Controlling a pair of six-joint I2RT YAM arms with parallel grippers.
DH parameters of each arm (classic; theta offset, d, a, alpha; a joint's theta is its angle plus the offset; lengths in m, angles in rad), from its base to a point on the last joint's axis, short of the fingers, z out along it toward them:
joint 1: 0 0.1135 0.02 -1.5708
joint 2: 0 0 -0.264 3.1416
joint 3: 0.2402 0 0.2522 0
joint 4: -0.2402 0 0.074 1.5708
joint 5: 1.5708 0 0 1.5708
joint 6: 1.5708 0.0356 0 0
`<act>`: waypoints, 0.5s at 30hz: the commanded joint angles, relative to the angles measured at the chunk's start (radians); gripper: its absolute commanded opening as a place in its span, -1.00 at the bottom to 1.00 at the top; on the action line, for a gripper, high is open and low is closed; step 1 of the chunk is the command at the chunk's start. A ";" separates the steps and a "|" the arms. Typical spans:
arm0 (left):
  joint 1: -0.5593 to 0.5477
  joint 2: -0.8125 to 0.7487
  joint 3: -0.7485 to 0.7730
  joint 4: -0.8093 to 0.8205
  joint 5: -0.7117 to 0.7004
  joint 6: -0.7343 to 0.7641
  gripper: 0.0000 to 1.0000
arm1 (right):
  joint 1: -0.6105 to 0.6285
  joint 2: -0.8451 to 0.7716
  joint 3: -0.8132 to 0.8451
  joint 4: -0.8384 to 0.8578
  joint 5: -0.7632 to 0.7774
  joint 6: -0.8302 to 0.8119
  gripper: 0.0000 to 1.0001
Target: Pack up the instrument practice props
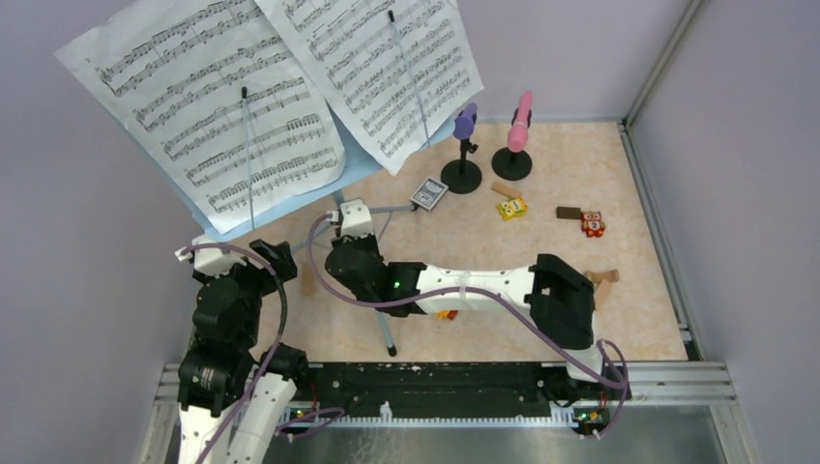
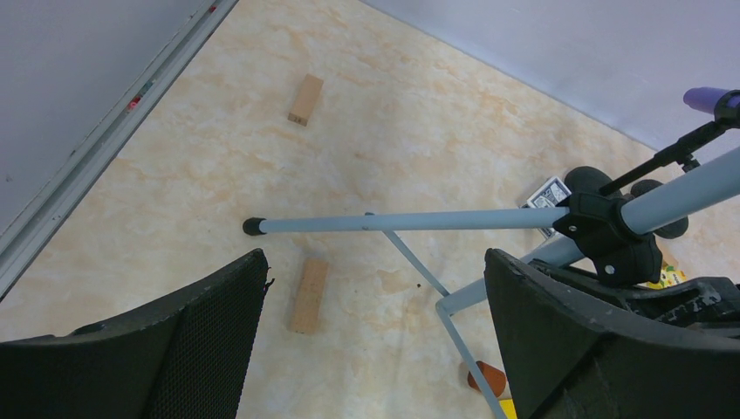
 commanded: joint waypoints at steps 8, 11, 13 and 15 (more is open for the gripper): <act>0.002 -0.019 -0.002 0.042 0.002 0.008 0.95 | 0.036 -0.113 -0.089 -0.395 0.128 0.291 -1.00; 0.002 -0.019 -0.002 0.041 0.001 0.008 0.95 | 0.036 -0.132 -0.102 -0.427 0.151 0.291 -1.00; 0.002 -0.019 -0.002 0.041 0.000 0.007 0.95 | 0.035 -0.140 -0.100 -0.472 0.173 0.317 -1.00; 0.002 -0.019 -0.002 0.041 0.000 0.007 0.95 | 0.037 -0.149 -0.097 -0.528 0.197 0.352 -1.00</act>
